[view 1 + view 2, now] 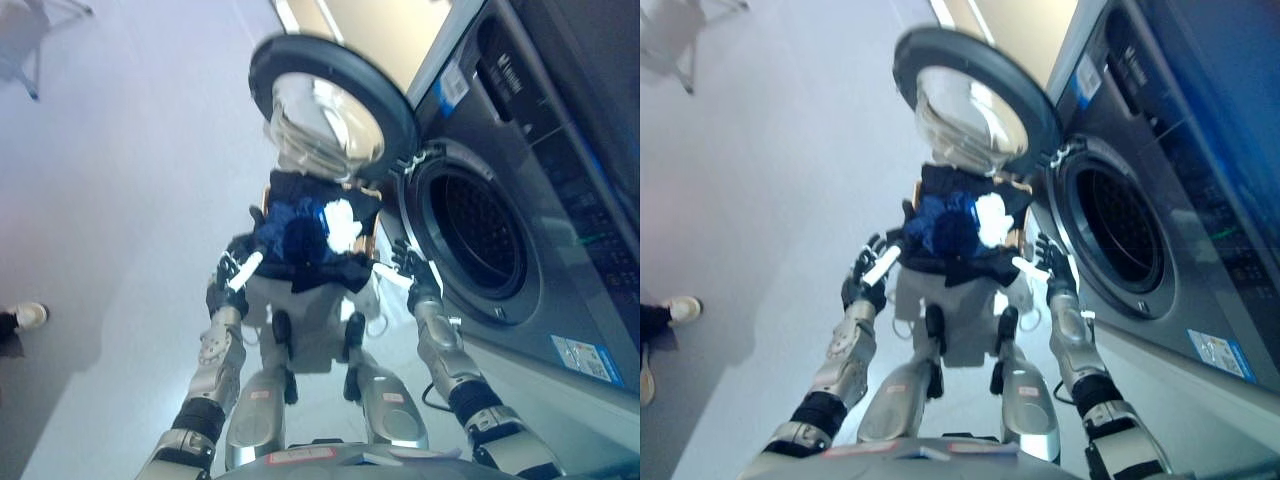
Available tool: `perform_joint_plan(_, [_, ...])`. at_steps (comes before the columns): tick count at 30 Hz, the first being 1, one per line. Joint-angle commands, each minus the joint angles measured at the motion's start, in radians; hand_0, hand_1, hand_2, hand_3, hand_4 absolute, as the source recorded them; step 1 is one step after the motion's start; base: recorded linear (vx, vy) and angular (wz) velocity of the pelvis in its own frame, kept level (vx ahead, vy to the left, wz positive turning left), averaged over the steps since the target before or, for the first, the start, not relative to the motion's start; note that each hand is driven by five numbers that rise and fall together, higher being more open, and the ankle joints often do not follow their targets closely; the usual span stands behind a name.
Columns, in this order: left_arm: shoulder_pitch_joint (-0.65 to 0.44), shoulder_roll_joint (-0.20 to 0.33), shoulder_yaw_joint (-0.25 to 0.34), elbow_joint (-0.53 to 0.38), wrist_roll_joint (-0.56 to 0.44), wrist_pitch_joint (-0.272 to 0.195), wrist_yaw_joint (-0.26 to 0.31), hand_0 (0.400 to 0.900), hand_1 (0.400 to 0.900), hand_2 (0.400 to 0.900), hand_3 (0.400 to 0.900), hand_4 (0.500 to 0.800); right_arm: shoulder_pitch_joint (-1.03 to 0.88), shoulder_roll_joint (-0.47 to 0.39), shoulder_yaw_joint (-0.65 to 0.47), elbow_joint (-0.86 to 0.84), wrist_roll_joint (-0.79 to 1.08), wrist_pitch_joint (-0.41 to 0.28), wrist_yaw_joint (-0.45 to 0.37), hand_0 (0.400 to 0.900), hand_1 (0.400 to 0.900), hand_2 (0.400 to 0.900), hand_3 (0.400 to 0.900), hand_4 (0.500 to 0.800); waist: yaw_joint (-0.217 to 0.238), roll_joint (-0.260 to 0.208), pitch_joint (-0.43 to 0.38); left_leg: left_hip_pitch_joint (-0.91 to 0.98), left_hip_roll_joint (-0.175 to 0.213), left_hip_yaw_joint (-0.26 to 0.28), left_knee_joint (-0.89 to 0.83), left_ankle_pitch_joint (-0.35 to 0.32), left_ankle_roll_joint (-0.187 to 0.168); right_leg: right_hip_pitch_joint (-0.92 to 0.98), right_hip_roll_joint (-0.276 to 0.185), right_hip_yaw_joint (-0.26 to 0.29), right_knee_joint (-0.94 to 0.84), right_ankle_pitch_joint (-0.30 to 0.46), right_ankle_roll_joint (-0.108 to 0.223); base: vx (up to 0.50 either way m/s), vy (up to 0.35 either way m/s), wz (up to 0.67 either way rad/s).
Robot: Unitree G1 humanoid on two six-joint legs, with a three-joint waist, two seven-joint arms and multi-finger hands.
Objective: Put the clothes in the basket into the washing machine.
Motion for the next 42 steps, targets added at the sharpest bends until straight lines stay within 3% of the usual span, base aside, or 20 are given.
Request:
perform_joint_plan(1, [-0.022,0.053,-0.004,-0.124,0.049,-0.106,0.02,0.9,0.9,0.9,0.9,0.8,-0.083,-0.073,0.059,-0.105,-0.139,-0.058,-0.02,0.9,0.9,0.9,0.9,0.8,0.009,-0.038,-0.045,-0.145,0.016,-0.049,0.141,-0.05,-0.04,-0.183,-0.089,0.024,0.141,0.035,0.086,-0.11,-0.041,0.24])
perform_joint_plan(7, [-0.118,0.083,-0.018,-0.271,0.081,-0.138,0.076,0.9,0.9,0.9,0.9,0.8,-0.349,-0.204,0.132,-0.025,-0.264,-0.027,-0.074,0.9,0.9,0.9,0.9,0.8,0.054,-0.037,-0.023,-0.422,0.023,-0.087,0.328,-0.09,-0.04,-0.435,-0.112,0.008,0.322,-0.005,0.079,-0.15,-0.026,0.22])
perform_joint_plan(12, [-0.158,0.107,-0.046,-0.326,0.091,-0.153,0.085,0.9,0.9,0.9,0.9,0.8,-0.574,-0.301,0.191,0.148,-0.337,-0.003,-0.121,0.9,0.9,0.9,0.9,0.8,0.095,-0.034,-0.025,-0.583,0.02,-0.112,0.423,-0.11,-0.04,-0.584,-0.127,-0.005,0.44,-0.04,0.078,-0.11,-0.021,0.18])
perform_joint_plan(13, [-0.172,0.123,-0.062,-0.358,0.089,-0.162,0.087,0.9,0.9,0.9,0.9,0.8,-0.659,-0.332,0.219,0.25,-0.35,0.01,-0.142,0.9,0.9,0.9,0.9,0.8,0.117,-0.034,-0.024,-0.647,0.017,-0.122,0.457,-0.113,-0.039,-0.646,-0.138,-0.01,0.491,-0.055,0.079,0.03,-0.019,0.16])
perform_joint_plan(14, [-0.188,0.129,-0.073,-0.383,0.096,-0.163,0.094,0.9,0.9,0.9,0.9,0.8,-0.692,-0.354,0.234,0.305,-0.375,0.029,-0.158,0.9,0.9,0.9,0.9,0.8,0.126,-0.034,-0.029,-0.674,0.013,-0.136,0.494,-0.159,-0.042,-0.676,-0.139,-0.005,0.543,-0.105,0.091,0.02,-0.023,0.2])
perform_joint_plan(23, [-0.247,0.162,-0.113,-0.487,0.107,-0.179,0.137,0.9,0.9,0.9,0.9,0.8,-0.843,-0.398,0.294,0.576,-0.42,0.075,-0.207,0.9,0.9,0.9,0.9,0.8,0.172,-0.024,-0.035,-0.921,-0.028,-0.166,0.726,-0.236,-0.016,-0.923,-0.186,-0.014,0.798,-0.206,0.068,-0.01,0.0,0.13])
perform_joint_plan(30, [-0.263,0.178,-0.122,-0.565,0.086,-0.186,0.158,0.9,0.9,0.9,0.9,0.8,-0.925,-0.441,0.361,0.638,-0.433,0.086,-0.194,0.9,0.9,0.9,0.9,0.8,0.193,-0.015,-0.043,-1.08,-0.055,-0.164,0.912,-0.297,-0.002,-1.092,-0.226,0.036,0.972,-0.275,0.035,0.0,0.002,0.01])
perform_joint_plan(38, [-0.28,0.193,-0.139,-0.654,0.075,-0.196,0.176,0.9,0.9,0.9,0.9,0.8,-0.997,-0.476,0.403,0.703,-0.46,0.118,-0.201,0.9,0.9,0.9,0.9,0.8,0.219,0.014,-0.031,-1.219,-0.075,-0.174,1.063,-0.344,0.019,-1.252,-0.262,0.081,1.155,-0.345,0.022,-0.01,0.009,0.05])
perform_joint_plan(42, [-0.276,0.192,-0.139,-0.68,0.066,-0.197,0.175,0.9,0.9,0.9,0.9,0.8,-1.002,-0.472,0.398,0.735,-0.45,0.132,-0.17,0.9,0.9,0.9,0.9,0.8,0.23,0.038,-0.004,-1.233,-0.083,-0.186,1.099,-0.351,0.018,-1.254,-0.273,0.078,1.196,-0.367,0.019,0.0,-0.009,0.06])
